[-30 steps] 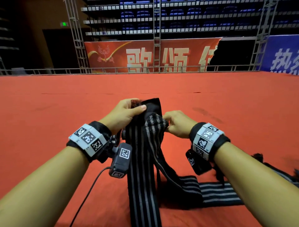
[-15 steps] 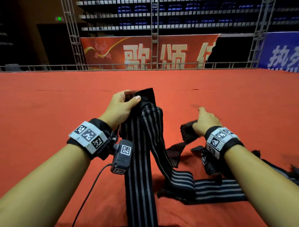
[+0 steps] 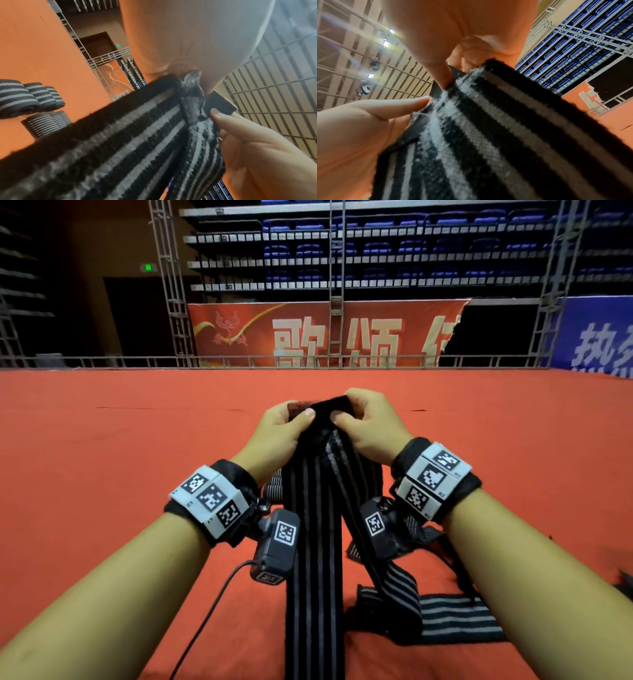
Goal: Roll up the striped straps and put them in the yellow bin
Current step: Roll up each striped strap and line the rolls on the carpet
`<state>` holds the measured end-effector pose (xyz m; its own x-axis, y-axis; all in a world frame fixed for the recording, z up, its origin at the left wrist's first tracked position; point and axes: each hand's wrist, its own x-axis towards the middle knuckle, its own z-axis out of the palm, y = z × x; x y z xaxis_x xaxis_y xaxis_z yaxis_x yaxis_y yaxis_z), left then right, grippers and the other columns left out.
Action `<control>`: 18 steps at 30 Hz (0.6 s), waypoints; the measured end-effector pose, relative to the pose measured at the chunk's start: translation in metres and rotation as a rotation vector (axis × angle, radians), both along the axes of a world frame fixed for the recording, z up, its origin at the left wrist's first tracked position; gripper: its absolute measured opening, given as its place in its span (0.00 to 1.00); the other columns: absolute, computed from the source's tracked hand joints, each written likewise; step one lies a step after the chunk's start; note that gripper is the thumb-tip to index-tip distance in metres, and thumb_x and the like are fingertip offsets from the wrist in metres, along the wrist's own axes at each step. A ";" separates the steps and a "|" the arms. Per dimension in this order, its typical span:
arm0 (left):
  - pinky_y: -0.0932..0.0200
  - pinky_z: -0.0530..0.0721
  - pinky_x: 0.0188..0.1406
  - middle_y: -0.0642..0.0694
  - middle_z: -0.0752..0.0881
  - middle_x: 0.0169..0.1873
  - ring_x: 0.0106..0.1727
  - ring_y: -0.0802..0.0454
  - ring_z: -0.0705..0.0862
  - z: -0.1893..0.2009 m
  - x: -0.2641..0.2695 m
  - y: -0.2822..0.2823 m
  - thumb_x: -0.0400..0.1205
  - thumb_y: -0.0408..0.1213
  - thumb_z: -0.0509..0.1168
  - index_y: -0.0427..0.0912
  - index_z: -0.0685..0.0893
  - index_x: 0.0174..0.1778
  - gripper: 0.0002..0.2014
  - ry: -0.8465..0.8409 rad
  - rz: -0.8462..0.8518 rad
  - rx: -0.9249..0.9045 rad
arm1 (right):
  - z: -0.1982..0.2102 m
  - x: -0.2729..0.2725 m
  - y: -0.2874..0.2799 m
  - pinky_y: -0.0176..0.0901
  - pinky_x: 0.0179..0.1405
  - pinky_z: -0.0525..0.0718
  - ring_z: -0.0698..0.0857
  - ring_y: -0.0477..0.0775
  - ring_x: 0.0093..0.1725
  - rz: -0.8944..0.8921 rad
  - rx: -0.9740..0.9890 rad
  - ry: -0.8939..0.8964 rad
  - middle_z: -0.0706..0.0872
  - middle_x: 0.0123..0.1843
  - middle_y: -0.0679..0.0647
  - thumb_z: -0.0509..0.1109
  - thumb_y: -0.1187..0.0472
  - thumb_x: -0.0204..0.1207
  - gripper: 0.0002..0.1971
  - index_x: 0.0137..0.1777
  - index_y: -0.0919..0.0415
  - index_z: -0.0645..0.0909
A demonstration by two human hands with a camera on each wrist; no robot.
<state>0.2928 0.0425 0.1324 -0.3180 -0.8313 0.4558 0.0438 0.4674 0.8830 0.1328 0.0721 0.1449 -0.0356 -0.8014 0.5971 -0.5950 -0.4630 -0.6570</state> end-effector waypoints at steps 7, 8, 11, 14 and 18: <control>0.63 0.80 0.32 0.48 0.83 0.31 0.32 0.57 0.82 0.002 0.013 0.007 0.87 0.32 0.62 0.43 0.78 0.34 0.14 -0.026 0.126 -0.056 | 0.009 0.003 0.012 0.59 0.51 0.86 0.88 0.54 0.44 -0.025 -0.033 -0.029 0.88 0.39 0.49 0.69 0.66 0.77 0.09 0.39 0.52 0.81; 0.62 0.79 0.32 0.48 0.82 0.30 0.32 0.56 0.80 0.002 0.014 0.006 0.87 0.33 0.63 0.43 0.76 0.31 0.16 -0.038 0.150 -0.059 | 0.012 0.005 0.015 0.56 0.50 0.86 0.88 0.54 0.44 -0.012 -0.031 -0.019 0.89 0.40 0.50 0.68 0.66 0.78 0.08 0.41 0.53 0.82; 0.63 0.75 0.30 0.52 0.80 0.24 0.25 0.64 0.77 0.006 0.021 0.001 0.86 0.32 0.63 0.42 0.75 0.29 0.18 -0.039 0.238 -0.031 | 0.028 0.010 0.031 0.46 0.43 0.84 0.86 0.48 0.39 0.008 -0.074 -0.022 0.87 0.38 0.48 0.67 0.67 0.80 0.09 0.41 0.54 0.82; 0.60 0.75 0.35 0.49 0.81 0.28 0.28 0.61 0.78 0.007 0.029 -0.008 0.85 0.33 0.65 0.41 0.78 0.29 0.16 -0.020 0.267 -0.002 | 0.049 0.020 0.052 0.43 0.37 0.83 0.84 0.47 0.34 0.077 -0.094 -0.123 0.86 0.36 0.52 0.67 0.70 0.80 0.08 0.42 0.61 0.83; 0.51 0.79 0.44 0.41 0.83 0.37 0.40 0.49 0.80 0.016 0.032 -0.012 0.79 0.41 0.69 0.28 0.82 0.42 0.15 0.019 0.249 -0.010 | 0.070 0.041 0.077 0.50 0.38 0.83 0.85 0.56 0.35 0.193 -0.046 -0.140 0.86 0.36 0.59 0.68 0.70 0.79 0.07 0.42 0.63 0.85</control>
<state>0.3244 0.0309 0.1479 -0.0957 -0.8785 0.4681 -0.0575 0.4743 0.8785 0.1738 0.1487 0.2146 0.0305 -0.7732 0.6334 -0.3968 -0.5910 -0.7023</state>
